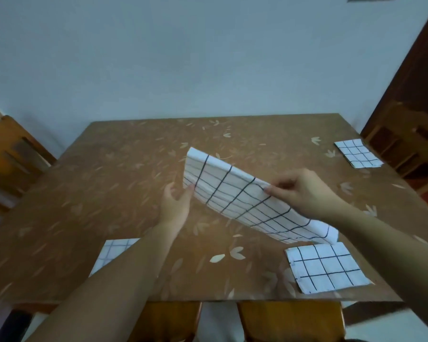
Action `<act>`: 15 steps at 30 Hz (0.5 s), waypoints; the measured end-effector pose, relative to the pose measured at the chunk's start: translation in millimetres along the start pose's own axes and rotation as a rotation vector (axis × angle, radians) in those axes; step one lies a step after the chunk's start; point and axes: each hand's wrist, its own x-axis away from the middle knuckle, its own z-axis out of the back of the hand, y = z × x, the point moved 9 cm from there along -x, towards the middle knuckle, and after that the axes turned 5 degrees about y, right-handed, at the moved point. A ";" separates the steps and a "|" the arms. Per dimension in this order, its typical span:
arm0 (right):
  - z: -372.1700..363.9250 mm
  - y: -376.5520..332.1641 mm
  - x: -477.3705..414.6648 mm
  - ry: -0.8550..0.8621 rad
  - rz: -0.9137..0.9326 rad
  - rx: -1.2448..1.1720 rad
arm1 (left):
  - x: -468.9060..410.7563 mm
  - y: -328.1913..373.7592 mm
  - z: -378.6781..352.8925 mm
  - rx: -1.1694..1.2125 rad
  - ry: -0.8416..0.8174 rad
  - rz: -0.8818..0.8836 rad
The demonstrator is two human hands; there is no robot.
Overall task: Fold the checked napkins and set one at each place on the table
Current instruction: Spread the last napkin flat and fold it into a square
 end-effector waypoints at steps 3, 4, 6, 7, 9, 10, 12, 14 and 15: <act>40.4 -5.4 -8.1 0.159 -0.109 -0.397 | 5.9 -8.5 -13.5 0.154 -0.079 0.100; 45.7 -0.3 -10.3 0.183 -0.163 -0.534 | 9.5 -9.6 -24.2 0.208 -0.149 0.134; 41.4 19.0 -13.1 0.185 -0.303 -0.737 | 20.4 -7.2 -48.7 0.331 -0.321 0.215; 35.1 31.8 -12.5 0.186 -0.382 -0.787 | 25.0 -5.7 -60.5 0.385 -0.402 0.253; 16.7 59.4 -6.8 0.195 -0.537 -0.838 | 31.8 -3.3 -78.2 0.465 -0.517 0.313; 6.4 72.3 -2.0 0.202 -0.608 -0.861 | 33.6 -2.9 -84.1 0.478 -0.546 0.331; -14.4 98.5 7.3 0.225 -0.726 -0.881 | 30.5 -7.2 -87.0 0.443 -0.540 0.344; -33.3 120.2 16.7 0.236 -0.821 -0.868 | 22.3 -15.1 -77.9 0.384 -0.456 0.326; -42.5 128.7 20.5 0.232 -0.857 -0.856 | 19.5 -19.7 -73.5 0.348 -0.440 0.322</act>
